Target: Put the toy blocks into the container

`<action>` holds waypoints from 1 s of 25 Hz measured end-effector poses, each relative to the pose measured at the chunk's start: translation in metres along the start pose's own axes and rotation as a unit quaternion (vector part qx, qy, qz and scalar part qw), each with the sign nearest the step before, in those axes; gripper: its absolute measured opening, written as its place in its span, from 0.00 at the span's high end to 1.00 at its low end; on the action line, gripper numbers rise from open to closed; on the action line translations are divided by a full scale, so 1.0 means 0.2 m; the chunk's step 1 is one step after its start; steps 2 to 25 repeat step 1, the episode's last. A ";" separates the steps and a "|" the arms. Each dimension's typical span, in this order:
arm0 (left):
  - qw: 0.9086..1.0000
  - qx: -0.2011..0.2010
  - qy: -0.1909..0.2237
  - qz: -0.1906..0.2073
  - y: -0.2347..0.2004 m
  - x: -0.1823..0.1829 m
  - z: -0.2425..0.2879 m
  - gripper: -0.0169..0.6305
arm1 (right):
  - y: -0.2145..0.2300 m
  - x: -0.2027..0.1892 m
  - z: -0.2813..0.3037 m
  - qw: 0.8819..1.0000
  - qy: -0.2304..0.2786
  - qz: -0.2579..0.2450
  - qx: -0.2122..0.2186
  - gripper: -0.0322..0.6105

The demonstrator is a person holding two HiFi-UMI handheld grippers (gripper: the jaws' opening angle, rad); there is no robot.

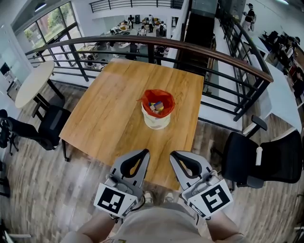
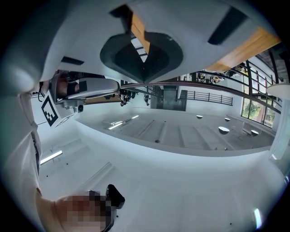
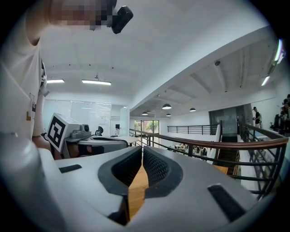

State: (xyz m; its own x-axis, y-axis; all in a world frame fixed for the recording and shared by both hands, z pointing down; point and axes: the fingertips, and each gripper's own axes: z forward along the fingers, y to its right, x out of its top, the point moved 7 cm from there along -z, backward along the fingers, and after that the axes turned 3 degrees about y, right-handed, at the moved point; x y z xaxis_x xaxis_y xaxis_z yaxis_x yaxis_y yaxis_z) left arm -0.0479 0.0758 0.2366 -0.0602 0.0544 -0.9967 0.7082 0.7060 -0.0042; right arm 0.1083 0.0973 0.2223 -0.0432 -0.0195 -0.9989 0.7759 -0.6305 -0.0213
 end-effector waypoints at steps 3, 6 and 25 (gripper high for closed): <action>1.000 0.000 0.001 0.001 0.00 0.00 0.00 0.96 | 0.00 0.00 0.00 1.000 0.000 0.000 0.000 0.91; 1.000 0.000 0.001 0.001 0.00 0.00 0.00 0.96 | 0.00 0.00 0.00 1.000 0.000 0.000 0.000 0.91; 1.000 0.000 0.001 0.001 0.00 0.00 0.00 0.96 | 0.00 0.00 0.00 1.000 0.000 0.000 0.000 0.91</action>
